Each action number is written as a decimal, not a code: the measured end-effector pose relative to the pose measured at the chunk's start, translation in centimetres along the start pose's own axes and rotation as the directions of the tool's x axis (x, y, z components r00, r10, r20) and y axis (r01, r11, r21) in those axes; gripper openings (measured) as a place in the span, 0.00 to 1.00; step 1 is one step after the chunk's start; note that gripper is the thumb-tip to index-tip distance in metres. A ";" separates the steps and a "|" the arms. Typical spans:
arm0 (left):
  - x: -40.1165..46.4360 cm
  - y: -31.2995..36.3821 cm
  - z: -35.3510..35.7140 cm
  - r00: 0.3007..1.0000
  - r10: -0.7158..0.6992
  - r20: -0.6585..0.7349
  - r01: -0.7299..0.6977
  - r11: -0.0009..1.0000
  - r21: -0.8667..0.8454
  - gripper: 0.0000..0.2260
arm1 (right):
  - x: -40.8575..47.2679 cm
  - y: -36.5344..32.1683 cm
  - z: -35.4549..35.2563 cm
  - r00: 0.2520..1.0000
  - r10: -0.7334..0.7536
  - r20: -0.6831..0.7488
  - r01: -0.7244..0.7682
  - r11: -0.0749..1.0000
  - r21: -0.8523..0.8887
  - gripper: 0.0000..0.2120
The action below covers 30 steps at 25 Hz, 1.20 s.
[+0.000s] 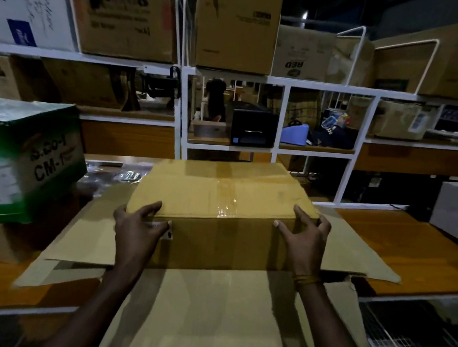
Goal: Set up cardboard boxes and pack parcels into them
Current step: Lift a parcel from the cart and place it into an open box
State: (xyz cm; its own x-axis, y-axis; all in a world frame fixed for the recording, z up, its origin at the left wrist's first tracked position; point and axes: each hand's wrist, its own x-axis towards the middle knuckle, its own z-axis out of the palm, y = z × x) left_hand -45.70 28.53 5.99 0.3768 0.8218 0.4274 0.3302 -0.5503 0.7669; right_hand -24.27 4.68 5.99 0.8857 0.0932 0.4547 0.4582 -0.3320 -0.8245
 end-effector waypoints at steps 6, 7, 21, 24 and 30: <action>-1.3 -3.6 2.7 0.996 -0.055 0.076 0.049 0.996 0.080 0.22 | -1.2 4.6 2.0 0.995 0.053 0.085 -0.041 0.989 -0.140 0.29; -1.4 -3.6 2.9 0.996 -0.053 0.076 0.045 0.994 0.103 0.21 | -1.3 5.0 2.1 0.995 0.048 0.092 -0.031 0.984 -0.176 0.30; 3.4 3.7 8.8 0.935 0.086 0.344 -0.245 0.857 0.453 0.17 | 3.6 0.9 5.2 0.844 -0.012 0.537 0.409 0.662 -0.628 0.26; 4.6 4.4 10.8 0.925 0.109 0.363 -0.282 0.839 0.466 0.16 | 6.1 1.0 6.9 0.765 -0.088 0.637 0.486 0.729 -0.483 0.23; 6.7 5.1 13.4 0.908 0.127 0.399 -0.326 0.814 0.481 0.16 | 9.4 0.6 10.3 0.703 -0.194 0.684 0.544 0.767 -0.341 0.19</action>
State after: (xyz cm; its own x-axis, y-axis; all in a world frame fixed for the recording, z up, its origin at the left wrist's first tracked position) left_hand -29.90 29.23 6.39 0.7295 0.6171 0.2949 0.5625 -0.7866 0.2547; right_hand -14.93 15.01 6.31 0.5846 0.7720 0.2495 0.8076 -0.5244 -0.2699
